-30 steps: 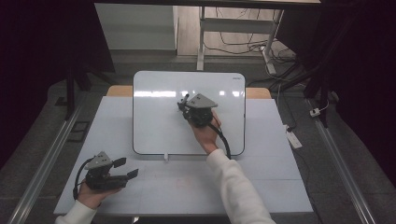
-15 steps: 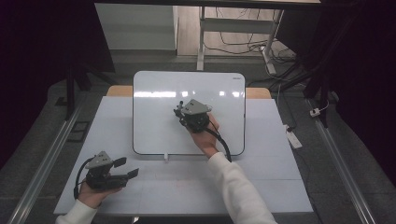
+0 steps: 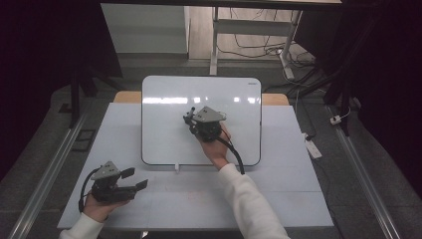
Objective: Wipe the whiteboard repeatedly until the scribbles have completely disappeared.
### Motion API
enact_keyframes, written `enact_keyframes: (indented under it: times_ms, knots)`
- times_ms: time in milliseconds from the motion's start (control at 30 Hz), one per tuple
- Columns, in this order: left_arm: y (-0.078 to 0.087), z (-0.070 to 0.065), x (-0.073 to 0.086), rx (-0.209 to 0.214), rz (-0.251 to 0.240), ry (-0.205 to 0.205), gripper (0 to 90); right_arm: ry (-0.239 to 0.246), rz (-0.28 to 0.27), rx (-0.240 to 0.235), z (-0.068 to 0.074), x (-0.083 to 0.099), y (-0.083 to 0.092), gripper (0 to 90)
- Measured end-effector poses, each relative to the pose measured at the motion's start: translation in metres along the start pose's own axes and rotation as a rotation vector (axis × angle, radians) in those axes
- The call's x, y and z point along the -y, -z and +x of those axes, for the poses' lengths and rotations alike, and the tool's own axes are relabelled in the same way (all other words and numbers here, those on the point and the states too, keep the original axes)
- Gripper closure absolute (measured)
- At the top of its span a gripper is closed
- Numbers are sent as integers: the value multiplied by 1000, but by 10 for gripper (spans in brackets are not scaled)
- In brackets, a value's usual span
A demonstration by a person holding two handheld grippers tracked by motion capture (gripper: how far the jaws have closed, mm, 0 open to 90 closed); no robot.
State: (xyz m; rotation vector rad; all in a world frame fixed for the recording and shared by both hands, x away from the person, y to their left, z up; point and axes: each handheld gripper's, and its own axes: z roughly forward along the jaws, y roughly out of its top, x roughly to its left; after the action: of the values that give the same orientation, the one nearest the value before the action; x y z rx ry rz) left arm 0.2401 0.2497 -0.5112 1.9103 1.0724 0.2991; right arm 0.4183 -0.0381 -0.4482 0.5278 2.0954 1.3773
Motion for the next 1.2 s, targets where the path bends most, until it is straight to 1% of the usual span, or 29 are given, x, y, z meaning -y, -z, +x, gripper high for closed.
enact_keyframes:
  times_ms: [33, 67, 133, 167, 200, 233, 267, 300, 333, 367, 400, 433, 500, 533, 567, 600, 667, 700, 733, 800, 833, 867, 933, 967, 1000, 1067, 1100, 1133, 1200]
  knots:
    - [0, 0, 0, 0, 0, -1, 279, 12, 7, 19, -2, -1, 2, 783]
    - [0, 0, 0, 0, -2, 0, 279, -14, -1, 42, -8, 0, 5, 783]
    - [1, 0, 0, -2, -6, 3, 279, -85, -21, 88, -22, 3, 15, 783]
    - [1, 0, 0, -1, -7, 4, 279, -103, -20, 81, -23, 5, 17, 783]
    - [0, 0, 0, 4, -5, 4, 279, -85, -13, 71, -20, 6, 18, 783]
    - [-1, 0, -1, 6, -4, 5, 279, -51, 2, 48, -14, 7, 17, 783]
    - [-2, 0, -1, 6, -1, 3, 279, -15, 11, 40, -11, 8, 17, 783]
    - [-2, -1, -1, 5, 1, 2, 279, -4, 18, 52, -12, 8, 18, 783]
    - [-2, -1, -1, 3, 1, 1, 279, -32, 2, 74, -17, 8, 20, 783]
    - [-1, -2, -1, 4, 0, 0, 279, -88, -17, 98, -25, 8, 22, 783]
    - [-1, -2, -1, 3, -1, -1, 279, -125, -35, 112, -29, 9, 24, 783]
    - [-1, -2, -1, 2, -2, 1, 279, -131, -38, 109, -29, 9, 23, 783]
    - [-3, 0, -1, 4, 2, 3, 279, -75, -16, 60, -16, 8, 17, 783]
    - [-3, 0, -1, 3, 3, 4, 279, -30, -5, 48, -9, 7, 14, 783]
    - [-3, 0, -1, 3, 4, 6, 279, -1, 2, 56, -7, 6, 13, 783]
    - [-2, 0, 0, 3, 3, 3, 279, -21, -11, 64, -11, 6, 13, 783]
    - [-1, 0, 0, 0, -1, 6, 279, -111, -44, 89, -23, 7, 16, 783]
    - [-1, 1, 0, 2, -4, 9, 279, -121, -49, 88, -23, 7, 16, 783]
    - [-1, 1, 0, 3, -4, 11, 279, -91, -38, 83, -19, 7, 14, 783]
    - [-2, 2, 0, 2, -2, 9, 279, -21, -16, 43, -8, 6, 11, 783]
    - [-2, 1, 0, 3, 0, 8, 279, -3, -9, 49, -8, 5, 10, 783]
    - [-1, 1, 0, 2, 0, 5, 279, -13, -15, 63, -11, 5, 12, 784]
    - [0, 1, 0, 2, -6, 6, 279, -95, -42, 113, -27, 6, 18, 783]
    - [0, 1, 0, 1, -8, 9, 279, -128, -48, 106, -32, 8, 21, 783]
    - [0, 1, 0, 2, -5, 8, 279, -121, -40, 103, -30, 8, 22, 783]
    - [-2, 2, 0, 4, 0, 8, 279, -46, -7, 67, -20, 9, 21, 783]
    - [-2, 2, 0, 2, 1, 5, 279, -16, 5, 68, -18, 9, 22, 783]
    - [-2, 1, 0, 3, 1, 3, 279, -19, 6, 80, -20, 9, 24, 783]
    - [-1, 0, 0, 0, -4, 5, 279, -109, -32, 136, -36, 11, 30, 783]
